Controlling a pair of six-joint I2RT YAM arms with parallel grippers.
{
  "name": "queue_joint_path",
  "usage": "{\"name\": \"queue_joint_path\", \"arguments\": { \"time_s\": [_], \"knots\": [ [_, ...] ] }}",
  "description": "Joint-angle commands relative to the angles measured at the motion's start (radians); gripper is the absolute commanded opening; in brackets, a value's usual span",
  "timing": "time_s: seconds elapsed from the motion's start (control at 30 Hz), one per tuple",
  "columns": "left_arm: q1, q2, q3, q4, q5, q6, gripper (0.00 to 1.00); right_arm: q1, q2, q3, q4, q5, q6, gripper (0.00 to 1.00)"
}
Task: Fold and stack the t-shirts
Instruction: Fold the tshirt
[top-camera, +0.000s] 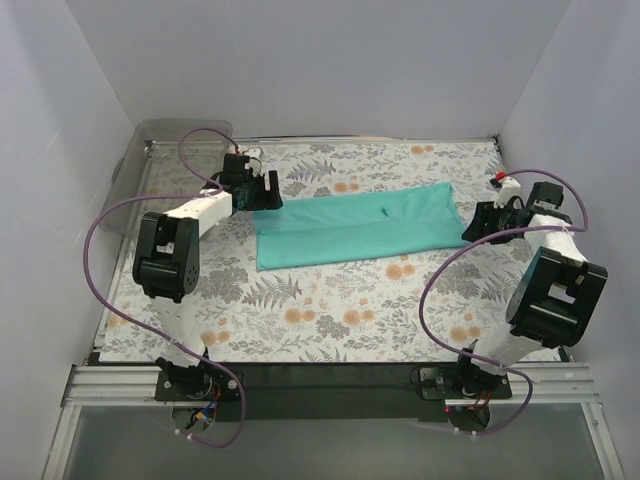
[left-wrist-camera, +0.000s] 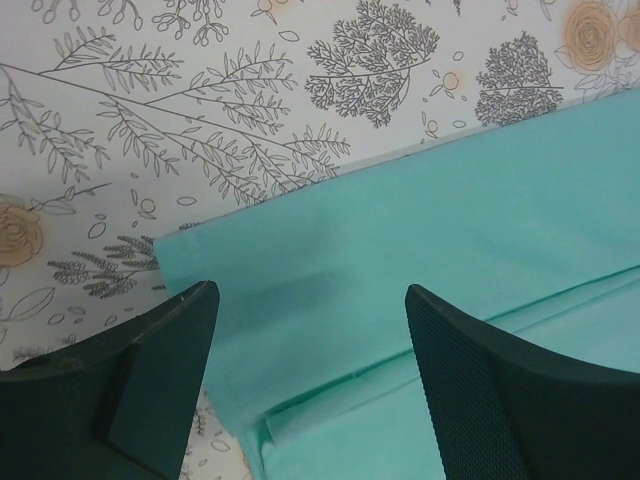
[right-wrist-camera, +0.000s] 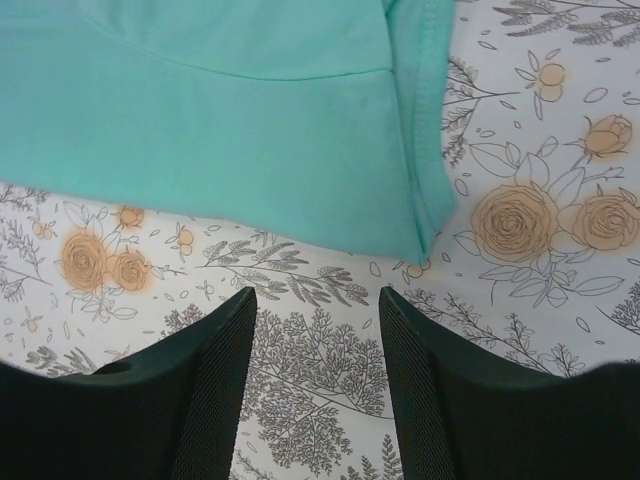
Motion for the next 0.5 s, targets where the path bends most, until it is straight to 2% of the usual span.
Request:
{"name": "queue_joint_path", "arguments": {
  "time_s": [0.0,0.37,0.47],
  "knots": [
    [0.003,-0.161,-0.059,0.027,-0.039,-0.006,0.70,-0.003,0.048,0.016,0.058,0.046,0.078,0.51],
    [0.005,-0.714,-0.386,0.041,-0.049,-0.062,0.76,-0.003,0.174,0.057,0.101,0.109,0.164,0.52],
    [0.005,-0.801,-0.464,0.034,-0.041,-0.085,0.76,-0.003,0.195,0.060,0.112,0.116,0.184,0.52]
  ]
}}
